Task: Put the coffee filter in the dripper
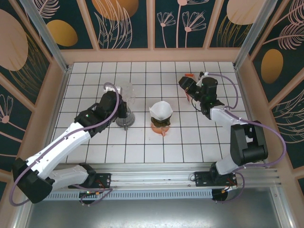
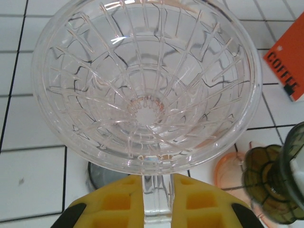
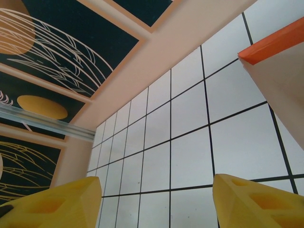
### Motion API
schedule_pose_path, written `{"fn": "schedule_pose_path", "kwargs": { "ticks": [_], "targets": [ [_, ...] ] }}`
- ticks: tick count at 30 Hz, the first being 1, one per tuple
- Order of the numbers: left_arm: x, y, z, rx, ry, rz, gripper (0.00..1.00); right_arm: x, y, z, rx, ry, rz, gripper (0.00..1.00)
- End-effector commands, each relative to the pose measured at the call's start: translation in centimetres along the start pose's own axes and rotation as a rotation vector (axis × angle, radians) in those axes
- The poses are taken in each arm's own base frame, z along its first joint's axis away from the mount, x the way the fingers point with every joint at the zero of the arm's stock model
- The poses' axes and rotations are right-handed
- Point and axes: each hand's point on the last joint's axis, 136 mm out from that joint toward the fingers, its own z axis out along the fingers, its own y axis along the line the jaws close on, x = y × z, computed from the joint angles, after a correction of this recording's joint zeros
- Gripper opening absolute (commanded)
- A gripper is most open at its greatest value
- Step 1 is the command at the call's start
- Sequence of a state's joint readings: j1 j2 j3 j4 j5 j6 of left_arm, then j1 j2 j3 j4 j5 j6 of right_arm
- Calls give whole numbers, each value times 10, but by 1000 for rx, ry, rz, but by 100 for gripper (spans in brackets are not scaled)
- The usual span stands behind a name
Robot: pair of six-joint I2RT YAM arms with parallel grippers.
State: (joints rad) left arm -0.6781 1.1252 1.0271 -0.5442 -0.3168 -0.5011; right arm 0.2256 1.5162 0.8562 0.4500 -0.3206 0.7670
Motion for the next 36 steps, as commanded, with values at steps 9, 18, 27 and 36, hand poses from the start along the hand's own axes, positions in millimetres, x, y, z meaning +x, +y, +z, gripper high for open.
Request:
{"fn": "schedule_pose_path", "kwargs": {
  "ticks": [9, 18, 27, 36],
  "targets": [
    [54, 16, 7, -62, 61, -80, 0, -10, 7, -11, -49, -40, 1, 64],
    [51, 17, 14, -69, 9, -94, 0, -12, 7, -14, -44, -44, -3, 64],
    [54, 21, 16, -89, 12, -84, 0, -13, 5, -14, -41, -45, 0, 64],
    [67, 21, 22, -87, 44, -84, 0, -14, 3, -15, -37, -47, 2, 64]
  ]
}}
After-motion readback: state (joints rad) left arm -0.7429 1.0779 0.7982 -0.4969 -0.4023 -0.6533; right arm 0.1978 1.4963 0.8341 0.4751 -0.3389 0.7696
